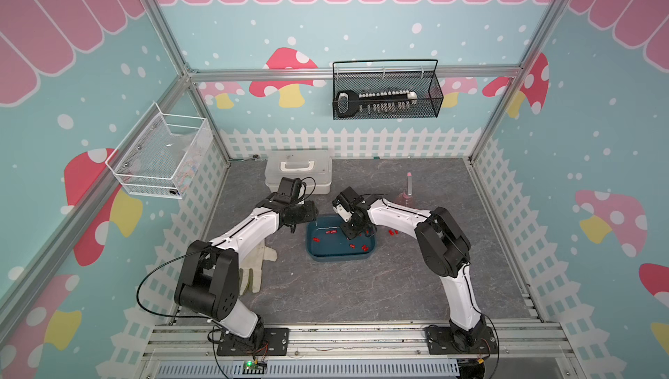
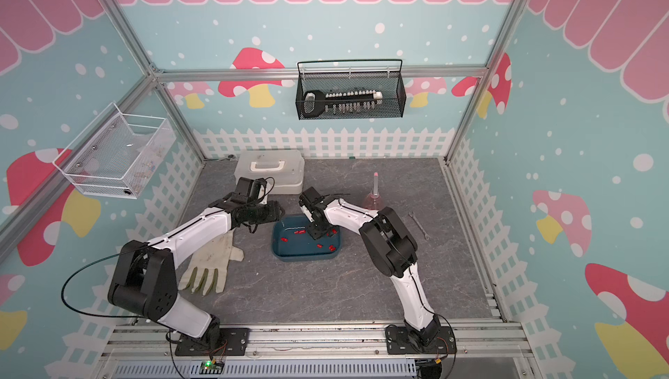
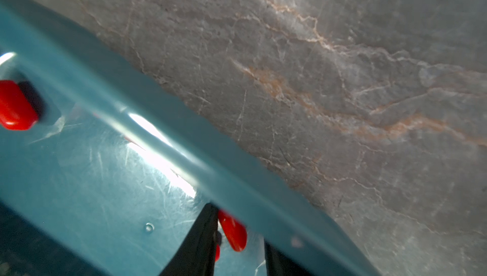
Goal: Take the screw protection sleeves out of the storage box
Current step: Pick up the screw protection sleeve from the storage box.
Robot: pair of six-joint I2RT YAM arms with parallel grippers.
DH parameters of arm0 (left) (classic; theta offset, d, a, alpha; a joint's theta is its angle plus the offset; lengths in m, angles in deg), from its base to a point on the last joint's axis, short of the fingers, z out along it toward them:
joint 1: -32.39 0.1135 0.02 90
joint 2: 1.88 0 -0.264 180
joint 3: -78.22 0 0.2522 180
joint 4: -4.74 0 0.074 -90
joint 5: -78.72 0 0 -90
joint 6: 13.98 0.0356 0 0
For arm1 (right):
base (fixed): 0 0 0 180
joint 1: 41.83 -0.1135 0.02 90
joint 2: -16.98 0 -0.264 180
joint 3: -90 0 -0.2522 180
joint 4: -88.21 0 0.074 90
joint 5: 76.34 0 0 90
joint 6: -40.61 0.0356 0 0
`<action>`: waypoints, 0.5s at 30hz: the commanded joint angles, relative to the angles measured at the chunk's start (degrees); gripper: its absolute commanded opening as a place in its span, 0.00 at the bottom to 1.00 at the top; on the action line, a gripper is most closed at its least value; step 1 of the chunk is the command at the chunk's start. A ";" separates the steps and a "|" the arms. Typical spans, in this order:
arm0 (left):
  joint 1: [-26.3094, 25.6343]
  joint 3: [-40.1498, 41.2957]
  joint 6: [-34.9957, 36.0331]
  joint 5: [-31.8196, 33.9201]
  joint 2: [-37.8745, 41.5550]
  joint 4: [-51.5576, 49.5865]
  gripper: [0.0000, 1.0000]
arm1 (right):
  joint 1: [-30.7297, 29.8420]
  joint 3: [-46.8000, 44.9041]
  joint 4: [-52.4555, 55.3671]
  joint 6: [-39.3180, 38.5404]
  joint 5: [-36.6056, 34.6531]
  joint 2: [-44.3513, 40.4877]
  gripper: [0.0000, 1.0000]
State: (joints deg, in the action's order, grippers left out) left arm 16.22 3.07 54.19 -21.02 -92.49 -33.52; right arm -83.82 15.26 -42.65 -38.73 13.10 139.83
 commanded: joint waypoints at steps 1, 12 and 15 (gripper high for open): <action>0.34 0.49 1.01 -0.72 0.17 0.93 0.54 | -0.11 0.98 1.53 0.77 -0.65 1.67 0.32; 0.52 0.45 0.82 -0.41 0.07 0.94 0.54 | -0.10 0.81 1.30 1.38 -1.13 2.04 0.19; 0.52 0.21 0.64 -0.48 -0.26 1.02 0.54 | -0.11 0.40 0.85 1.56 -0.78 1.55 0.17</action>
State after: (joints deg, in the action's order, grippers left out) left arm 16.27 3.07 54.17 -20.99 -92.49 -33.36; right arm -83.85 15.37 -42.48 -37.88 13.04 140.05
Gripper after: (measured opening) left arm 0.544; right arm 0.177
